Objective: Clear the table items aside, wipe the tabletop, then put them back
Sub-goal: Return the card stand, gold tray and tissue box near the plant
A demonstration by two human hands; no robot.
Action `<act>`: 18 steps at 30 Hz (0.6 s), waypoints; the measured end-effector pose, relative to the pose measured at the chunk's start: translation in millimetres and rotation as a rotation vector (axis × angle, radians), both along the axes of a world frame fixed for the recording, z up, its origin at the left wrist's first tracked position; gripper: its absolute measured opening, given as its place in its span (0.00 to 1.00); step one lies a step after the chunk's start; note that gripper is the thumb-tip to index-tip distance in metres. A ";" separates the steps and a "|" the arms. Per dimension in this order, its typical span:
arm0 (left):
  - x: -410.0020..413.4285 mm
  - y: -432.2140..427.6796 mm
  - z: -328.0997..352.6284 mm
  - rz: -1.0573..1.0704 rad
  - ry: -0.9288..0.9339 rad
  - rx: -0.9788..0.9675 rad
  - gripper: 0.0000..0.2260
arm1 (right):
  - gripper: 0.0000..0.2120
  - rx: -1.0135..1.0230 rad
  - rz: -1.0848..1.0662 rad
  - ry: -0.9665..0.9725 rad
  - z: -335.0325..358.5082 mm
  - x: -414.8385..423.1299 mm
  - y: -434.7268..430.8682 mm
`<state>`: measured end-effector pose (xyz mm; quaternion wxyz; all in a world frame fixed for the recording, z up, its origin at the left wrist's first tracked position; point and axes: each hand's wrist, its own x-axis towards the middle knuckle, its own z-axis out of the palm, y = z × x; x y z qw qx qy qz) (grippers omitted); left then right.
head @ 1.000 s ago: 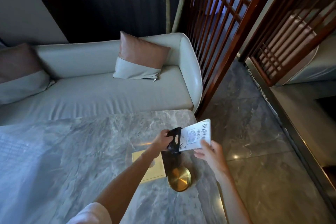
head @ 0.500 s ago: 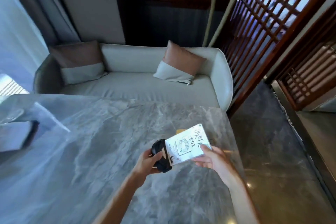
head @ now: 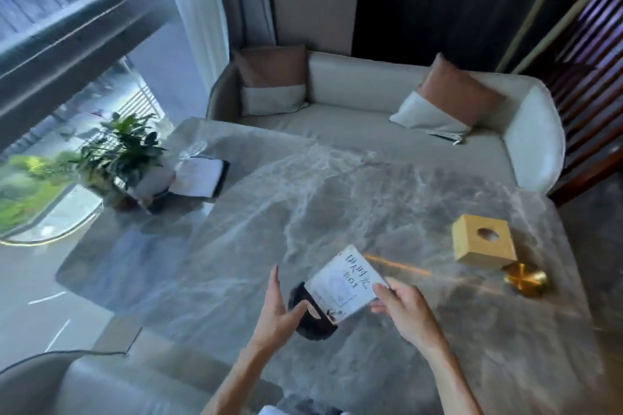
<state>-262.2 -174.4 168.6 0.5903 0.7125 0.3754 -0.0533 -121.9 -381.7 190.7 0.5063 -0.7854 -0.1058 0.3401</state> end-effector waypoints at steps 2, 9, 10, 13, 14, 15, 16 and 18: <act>-1.5 18.2 16.1 -0.161 -0.122 0.259 0.38 | 0.15 -0.114 0.195 -0.147 6.7 -6.8 20.0; 3.9 37.1 68.9 -0.487 -0.047 0.779 0.13 | 0.07 -0.164 0.639 -0.379 36.9 -1.3 88.1; 0.9 39.6 68.4 -0.481 -0.007 0.866 0.12 | 0.07 -0.124 0.652 -0.368 37.4 -3.3 98.2; -12.9 57.7 66.5 -0.348 0.043 0.928 0.07 | 0.05 0.088 0.469 -0.181 33.8 -17.3 127.2; -18.1 67.9 66.8 -0.282 0.057 0.914 0.07 | 0.08 0.144 0.378 -0.146 28.8 -19.8 136.8; -22.2 80.3 66.9 -0.216 0.068 0.892 0.07 | 0.10 0.168 0.296 -0.123 20.6 -20.2 145.8; -26.1 95.1 65.5 -0.166 0.072 0.870 0.08 | 0.12 0.165 0.223 -0.073 9.4 -19.8 154.6; -37.0 130.3 61.7 -0.093 0.087 0.842 0.08 | 0.15 0.092 0.083 0.116 -24.7 -24.5 172.3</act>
